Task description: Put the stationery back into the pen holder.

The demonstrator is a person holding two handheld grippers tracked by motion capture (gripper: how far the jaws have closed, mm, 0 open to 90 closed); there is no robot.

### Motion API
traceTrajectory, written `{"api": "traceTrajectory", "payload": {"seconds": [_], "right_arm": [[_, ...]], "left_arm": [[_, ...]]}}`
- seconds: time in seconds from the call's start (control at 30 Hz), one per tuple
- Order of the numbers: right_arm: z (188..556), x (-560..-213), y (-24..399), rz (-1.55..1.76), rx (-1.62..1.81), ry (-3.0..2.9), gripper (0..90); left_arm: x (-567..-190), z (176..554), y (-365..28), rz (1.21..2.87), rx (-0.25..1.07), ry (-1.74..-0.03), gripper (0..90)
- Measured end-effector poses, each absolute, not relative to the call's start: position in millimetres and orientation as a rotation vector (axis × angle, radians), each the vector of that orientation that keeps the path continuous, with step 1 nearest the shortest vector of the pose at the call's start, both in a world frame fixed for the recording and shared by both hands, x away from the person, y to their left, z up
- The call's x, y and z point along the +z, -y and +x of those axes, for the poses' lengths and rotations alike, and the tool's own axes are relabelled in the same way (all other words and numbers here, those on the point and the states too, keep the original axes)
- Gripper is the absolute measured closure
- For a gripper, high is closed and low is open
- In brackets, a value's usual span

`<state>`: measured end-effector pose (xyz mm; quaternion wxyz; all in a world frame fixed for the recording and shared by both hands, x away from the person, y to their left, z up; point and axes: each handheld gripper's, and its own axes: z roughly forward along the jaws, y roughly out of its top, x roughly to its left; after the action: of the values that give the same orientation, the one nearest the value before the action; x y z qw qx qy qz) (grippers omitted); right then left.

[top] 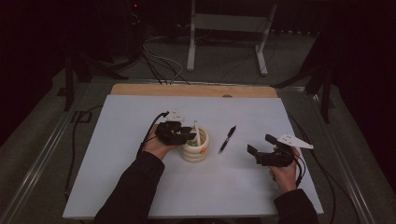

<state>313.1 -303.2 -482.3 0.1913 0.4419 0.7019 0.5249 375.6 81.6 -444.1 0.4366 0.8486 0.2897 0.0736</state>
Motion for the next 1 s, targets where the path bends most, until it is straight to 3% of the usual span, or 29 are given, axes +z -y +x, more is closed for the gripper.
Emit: {"api": "traceTrajectory", "payload": {"seconds": [0.43, 0.47, 0.7, 1.0], "right_arm": [[313.4, -482.7, 303.7, 1.249, 1.477, -1.968, 0.0], [313.4, -482.8, 303.7, 1.249, 1.475, -1.968, 0.0], [313.6, -483.1, 303.5, 1.246, 1.472, -1.971, 0.0], [313.7, -483.2, 303.3, 1.245, 1.469, -1.972, 0.0]], "left_arm": [[-440.2, 373.3, -84.5, 2.062, 0.199, -0.724, 39.4], [-439.4, 373.3, -85.7, 2.057, 0.208, -0.737, 34.4], [-433.6, 373.6, -96.3, 2.018, 0.251, -0.788, 26.4], [-428.6, 372.5, -111.6, 1.994, 0.341, -0.853, 1.0]]}}
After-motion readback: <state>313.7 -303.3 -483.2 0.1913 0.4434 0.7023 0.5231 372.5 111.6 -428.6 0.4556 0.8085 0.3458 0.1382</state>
